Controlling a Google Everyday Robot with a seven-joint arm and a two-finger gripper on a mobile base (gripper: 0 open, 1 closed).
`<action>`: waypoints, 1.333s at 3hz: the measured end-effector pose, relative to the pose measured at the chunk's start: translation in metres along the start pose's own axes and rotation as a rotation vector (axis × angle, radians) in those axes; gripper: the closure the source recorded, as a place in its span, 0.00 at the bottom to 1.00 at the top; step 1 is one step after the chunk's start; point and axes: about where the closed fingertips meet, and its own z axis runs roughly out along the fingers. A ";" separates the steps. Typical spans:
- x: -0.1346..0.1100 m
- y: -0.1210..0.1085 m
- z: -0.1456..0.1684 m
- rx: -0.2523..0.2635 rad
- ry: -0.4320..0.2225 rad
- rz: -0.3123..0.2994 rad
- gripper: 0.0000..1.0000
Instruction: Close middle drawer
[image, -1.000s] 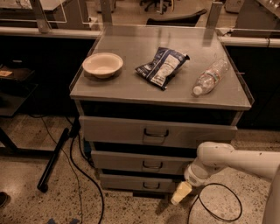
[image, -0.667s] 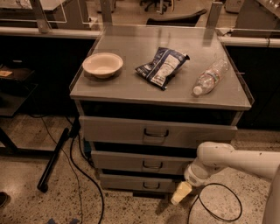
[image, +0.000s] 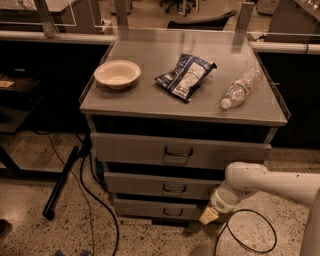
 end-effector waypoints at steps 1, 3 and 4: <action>-0.003 -0.011 -0.003 0.021 -0.012 0.022 0.70; -0.019 -0.042 -0.010 0.076 -0.036 0.034 0.98; -0.019 -0.042 -0.010 0.076 -0.036 0.033 0.76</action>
Offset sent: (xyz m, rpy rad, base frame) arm 0.0538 -0.0196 0.0152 -0.0234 -0.0968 -0.0660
